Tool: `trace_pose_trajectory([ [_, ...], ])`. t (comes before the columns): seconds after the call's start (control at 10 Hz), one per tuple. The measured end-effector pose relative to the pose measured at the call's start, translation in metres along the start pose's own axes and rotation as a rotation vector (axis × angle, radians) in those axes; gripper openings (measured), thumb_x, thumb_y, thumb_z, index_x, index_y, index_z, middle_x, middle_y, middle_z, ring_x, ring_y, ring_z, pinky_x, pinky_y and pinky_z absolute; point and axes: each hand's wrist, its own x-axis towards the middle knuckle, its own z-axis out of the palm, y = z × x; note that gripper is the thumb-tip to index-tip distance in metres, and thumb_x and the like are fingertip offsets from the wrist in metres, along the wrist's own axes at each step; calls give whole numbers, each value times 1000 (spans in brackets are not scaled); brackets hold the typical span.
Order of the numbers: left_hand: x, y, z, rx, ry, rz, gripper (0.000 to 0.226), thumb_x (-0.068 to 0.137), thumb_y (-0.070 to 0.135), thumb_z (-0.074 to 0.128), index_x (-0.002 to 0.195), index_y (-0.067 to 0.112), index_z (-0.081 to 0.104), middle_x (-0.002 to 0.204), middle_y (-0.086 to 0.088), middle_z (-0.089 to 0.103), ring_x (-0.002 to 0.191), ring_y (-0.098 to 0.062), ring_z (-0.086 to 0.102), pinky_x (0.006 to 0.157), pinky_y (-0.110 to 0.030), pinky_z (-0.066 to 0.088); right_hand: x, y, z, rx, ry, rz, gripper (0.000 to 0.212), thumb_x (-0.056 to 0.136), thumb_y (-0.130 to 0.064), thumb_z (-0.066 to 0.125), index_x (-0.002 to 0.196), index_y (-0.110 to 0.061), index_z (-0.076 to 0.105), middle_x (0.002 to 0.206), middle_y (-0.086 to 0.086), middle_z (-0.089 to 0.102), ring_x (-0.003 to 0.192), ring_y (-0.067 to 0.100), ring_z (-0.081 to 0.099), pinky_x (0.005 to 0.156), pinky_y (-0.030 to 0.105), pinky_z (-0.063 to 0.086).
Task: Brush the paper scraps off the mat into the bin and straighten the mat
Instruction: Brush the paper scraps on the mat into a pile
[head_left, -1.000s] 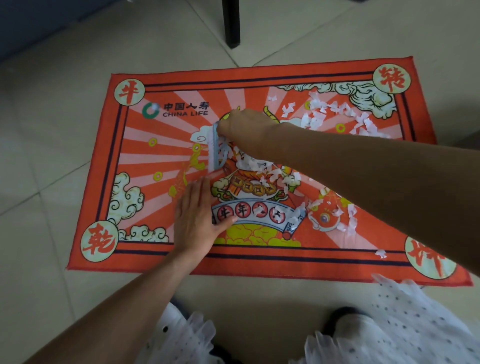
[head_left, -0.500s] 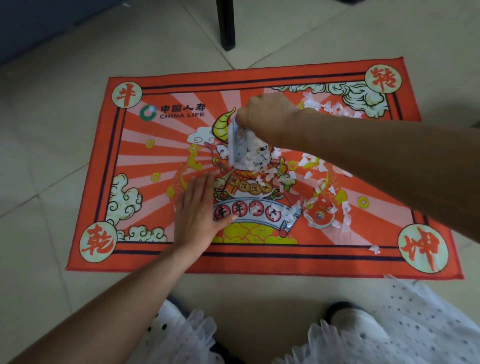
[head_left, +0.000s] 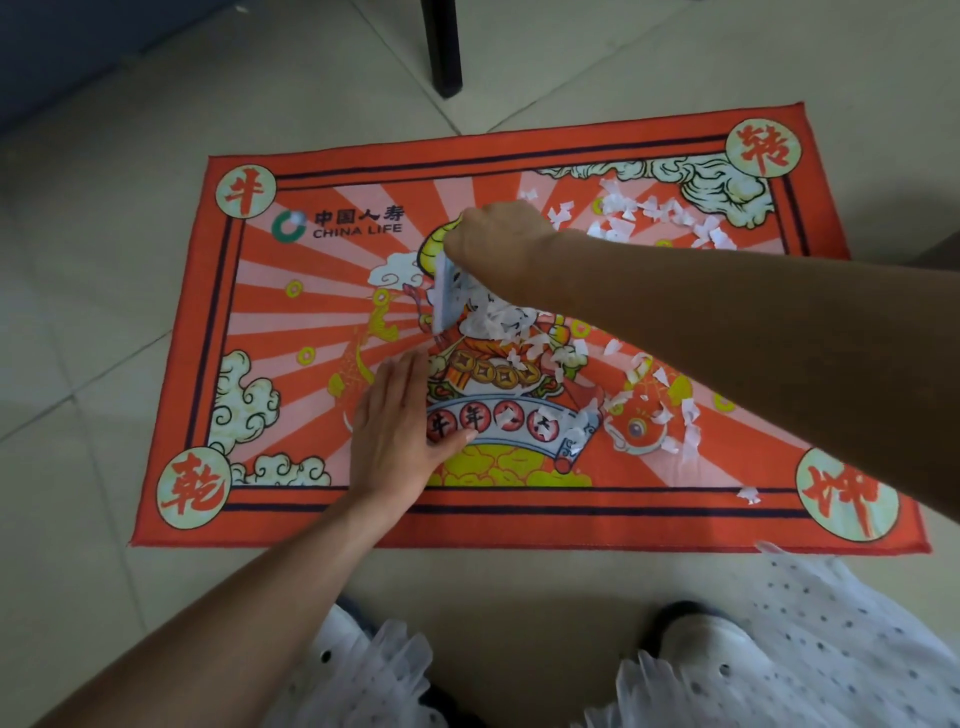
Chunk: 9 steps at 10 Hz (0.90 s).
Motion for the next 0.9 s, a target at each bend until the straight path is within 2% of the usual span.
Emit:
trace_pose_trajectory([
  [0.1, 0, -2, 4, 11, -16, 24, 101, 82, 70, 53, 157, 13, 16, 163, -6, 20, 151, -26, 13, 121, -46, 18, -13, 15, 2, 39, -20, 45, 45, 86, 6, 57, 128, -8, 46, 117, 15, 53, 105, 33, 57, 71, 37, 42],
  [0.2, 0, -2, 6, 23, -6, 45, 100, 83, 68, 54, 157, 14, 15, 163, -4, 19, 151, -25, 13, 120, -45, 18, -22, 21, 3, 33, -8, 50, 48, 86, 7, 54, 130, -11, 47, 115, 15, 55, 102, 34, 58, 67, 34, 40],
  [0.3, 1, -2, 6, 31, 3, 60, 99, 82, 69, 52, 157, 14, 16, 163, -4, 19, 151, -25, 13, 120, -43, 15, -22, 23, 2, 133, 47, 45, 64, 84, 11, 52, 140, -17, 40, 113, 14, 57, 90, 34, 57, 61, 33, 39],
  [0.4, 0, -3, 8, 21, 10, 68, 96, 83, 69, 49, 157, 16, 19, 163, -2, 20, 151, -25, 14, 120, -44, 17, -23, 24, 0, 193, 84, 35, 76, 80, 15, 49, 144, -20, 29, 96, 13, 52, 72, 30, 48, 44, 29, 27],
  [0.5, 0, -2, 9, 10, 10, 69, 95, 83, 68, 49, 156, 16, 19, 162, -3, 22, 150, -25, 16, 120, -47, 21, -23, 23, 4, 163, 124, 15, 79, 79, 16, 49, 145, -22, 26, 97, 14, 55, 70, 29, 49, 42, 28, 23],
  [0.6, 2, 0, 9, 15, 7, 75, 94, 83, 67, 49, 156, 16, 20, 162, -3, 22, 150, -25, 17, 119, -45, 20, -19, 18, 3, 212, 129, 49, 75, 81, 15, 49, 144, -20, 29, 98, 14, 52, 72, 28, 47, 43, 28, 26],
  [0.7, 4, 4, 9, -1, 21, 90, 94, 83, 66, 50, 156, 14, 22, 162, -3, 23, 149, -26, 19, 119, -46, 22, -9, 10, 9, 207, 125, 47, 59, 82, 10, 53, 133, -19, 44, 95, 10, 51, 77, 29, 55, 58, 35, 46],
  [0.8, 6, 4, 11, -7, 29, 108, 95, 82, 66, 52, 155, 13, 23, 161, -4, 25, 149, -25, 22, 118, -48, 27, 35, 17, 55, 233, 241, -14, 45, 75, -1, 61, 107, -30, 52, 85, 5, 53, 68, 27, 56, 60, 39, 55],
  [0.9, 6, 3, 11, -21, 28, 110, 95, 82, 66, 52, 155, 12, 24, 160, -5, 27, 148, -26, 23, 117, -49, 29, 36, 16, 52, 230, 219, -37, 34, 75, -5, 63, 96, -29, 52, 81, 5, 55, 63, 28, 56, 56, 40, 54],
])
